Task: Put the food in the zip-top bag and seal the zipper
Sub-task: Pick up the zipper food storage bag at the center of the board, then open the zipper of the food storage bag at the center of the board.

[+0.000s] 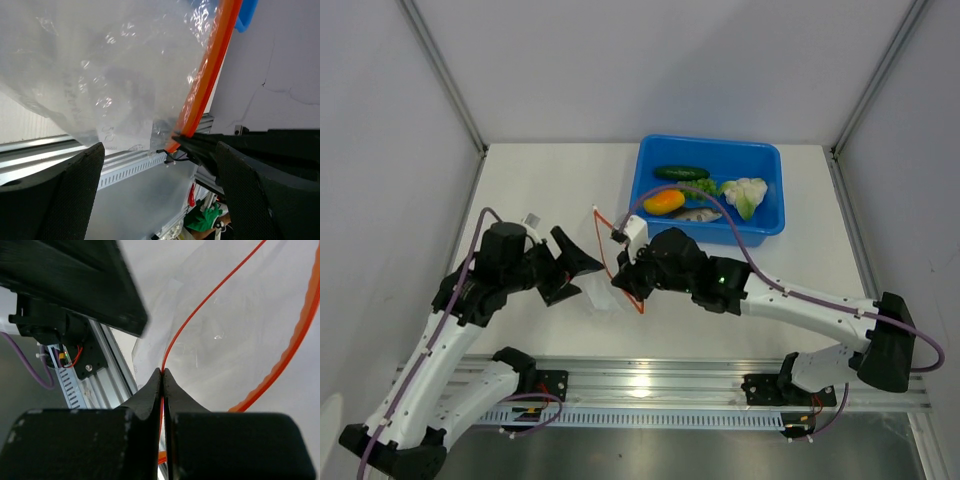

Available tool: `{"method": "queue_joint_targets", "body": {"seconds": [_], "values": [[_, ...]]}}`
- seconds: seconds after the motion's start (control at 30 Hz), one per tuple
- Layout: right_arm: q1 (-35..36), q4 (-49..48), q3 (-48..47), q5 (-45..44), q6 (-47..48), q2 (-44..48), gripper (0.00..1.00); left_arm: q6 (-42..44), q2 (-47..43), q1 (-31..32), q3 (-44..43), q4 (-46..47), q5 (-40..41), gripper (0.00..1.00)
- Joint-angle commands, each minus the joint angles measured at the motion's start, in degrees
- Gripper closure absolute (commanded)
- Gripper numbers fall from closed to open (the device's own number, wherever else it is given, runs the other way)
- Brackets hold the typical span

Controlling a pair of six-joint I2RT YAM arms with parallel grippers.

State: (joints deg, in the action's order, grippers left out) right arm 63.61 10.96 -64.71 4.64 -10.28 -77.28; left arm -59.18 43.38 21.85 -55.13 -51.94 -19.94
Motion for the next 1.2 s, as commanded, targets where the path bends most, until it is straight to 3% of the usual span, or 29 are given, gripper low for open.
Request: {"method": "queue_joint_targets", "body": {"seconds": [0.0, 0.27, 0.4, 0.53, 0.8, 1.0, 1.1, 1.17], "values": [[3.26, 3.45, -4.28, -4.46, 4.31, -2.0, 1.0, -5.59, 1.89, 2.41, -0.51, 2.02, 1.04, 0.07], [8.98, 3.89, -5.95, -9.38, 5.45, -4.73, 1.0, -8.06, 3.47, 5.93, 1.34, 2.73, 6.31, 0.07], [10.21, 3.63, -6.13, -11.85, 5.45, -4.11, 1.0, -7.88, 3.21, 6.37, 2.22, 1.76, 8.6, 0.12], [10.39, 3.89, -6.13, -14.48, 5.19, -3.76, 1.0, -7.45, 1.89, 6.81, 3.37, 1.93, 10.01, 0.26], [10.65, 3.01, -6.57, -12.2, 4.48, -3.23, 1.0, -5.42, 1.97, 7.6, 3.46, 2.19, 11.33, 0.39], [10.74, 3.72, -8.68, -10.54, 3.96, -3.59, 1.0, -2.35, 2.86, 8.82, 4.5, 8.51, 10.63, 0.51], [10.65, 3.45, -8.94, -9.83, 2.99, -3.58, 1.0, -0.85, 1.89, 9.09, 5.65, 12.04, 10.45, 0.63], [10.48, 3.98, -9.29, -9.66, 2.55, -4.02, 1.0, 0.38, 1.98, 9.09, 5.65, 13.0, 10.45, 0.76]]}}
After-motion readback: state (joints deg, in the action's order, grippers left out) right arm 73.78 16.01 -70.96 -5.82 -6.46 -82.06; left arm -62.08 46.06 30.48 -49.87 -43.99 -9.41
